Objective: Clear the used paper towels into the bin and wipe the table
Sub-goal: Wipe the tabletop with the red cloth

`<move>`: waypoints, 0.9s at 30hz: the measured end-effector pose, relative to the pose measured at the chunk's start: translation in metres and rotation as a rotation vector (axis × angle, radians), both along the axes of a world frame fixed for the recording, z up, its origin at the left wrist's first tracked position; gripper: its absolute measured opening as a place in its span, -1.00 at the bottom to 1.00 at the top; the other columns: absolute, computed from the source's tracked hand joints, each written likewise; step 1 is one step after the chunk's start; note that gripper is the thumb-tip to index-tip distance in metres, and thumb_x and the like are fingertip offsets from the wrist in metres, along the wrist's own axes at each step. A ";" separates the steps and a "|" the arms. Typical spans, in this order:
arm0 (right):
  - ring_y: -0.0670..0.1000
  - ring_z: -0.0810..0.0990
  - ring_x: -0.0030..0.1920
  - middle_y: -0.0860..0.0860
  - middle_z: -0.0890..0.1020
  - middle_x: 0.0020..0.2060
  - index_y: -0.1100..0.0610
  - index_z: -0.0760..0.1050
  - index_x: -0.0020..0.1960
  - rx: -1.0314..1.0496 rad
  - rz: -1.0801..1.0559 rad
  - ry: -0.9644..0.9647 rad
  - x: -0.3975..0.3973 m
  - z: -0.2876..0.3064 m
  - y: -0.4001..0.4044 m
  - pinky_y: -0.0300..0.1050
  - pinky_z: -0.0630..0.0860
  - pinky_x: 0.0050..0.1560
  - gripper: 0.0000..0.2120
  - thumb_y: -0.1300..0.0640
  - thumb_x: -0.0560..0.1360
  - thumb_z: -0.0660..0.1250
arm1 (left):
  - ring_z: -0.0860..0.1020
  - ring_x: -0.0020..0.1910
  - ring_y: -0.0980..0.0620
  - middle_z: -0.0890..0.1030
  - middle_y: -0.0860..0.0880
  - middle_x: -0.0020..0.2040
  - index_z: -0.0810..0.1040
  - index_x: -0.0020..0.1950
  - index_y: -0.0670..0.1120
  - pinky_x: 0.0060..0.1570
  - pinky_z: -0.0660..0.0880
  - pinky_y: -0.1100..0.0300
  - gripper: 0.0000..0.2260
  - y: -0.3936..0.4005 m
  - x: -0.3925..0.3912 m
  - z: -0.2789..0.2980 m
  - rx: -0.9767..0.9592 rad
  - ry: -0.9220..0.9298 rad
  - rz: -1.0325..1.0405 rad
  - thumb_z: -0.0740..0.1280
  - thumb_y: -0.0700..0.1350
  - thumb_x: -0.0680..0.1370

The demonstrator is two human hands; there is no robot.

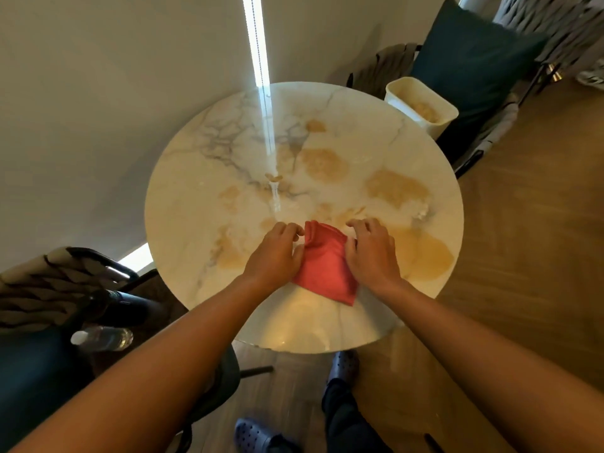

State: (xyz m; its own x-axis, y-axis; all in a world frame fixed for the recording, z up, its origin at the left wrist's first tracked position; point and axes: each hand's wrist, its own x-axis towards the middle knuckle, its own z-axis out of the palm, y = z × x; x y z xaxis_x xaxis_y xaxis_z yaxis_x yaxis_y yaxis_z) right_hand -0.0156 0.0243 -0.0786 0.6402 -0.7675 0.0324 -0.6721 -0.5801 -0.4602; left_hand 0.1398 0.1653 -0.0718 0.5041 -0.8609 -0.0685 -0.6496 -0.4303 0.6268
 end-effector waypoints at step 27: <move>0.12 -0.32 0.60 0.08 -0.20 0.63 0.13 -0.19 0.64 -0.108 0.353 0.314 0.167 -0.073 0.070 0.24 -0.22 0.56 -0.20 -0.38 0.60 -0.27 | 0.27 0.51 -0.03 0.34 -0.08 0.52 0.31 0.52 -0.09 0.51 0.20 0.00 -0.52 0.100 0.090 -0.070 0.009 -0.145 0.383 0.22 0.10 0.66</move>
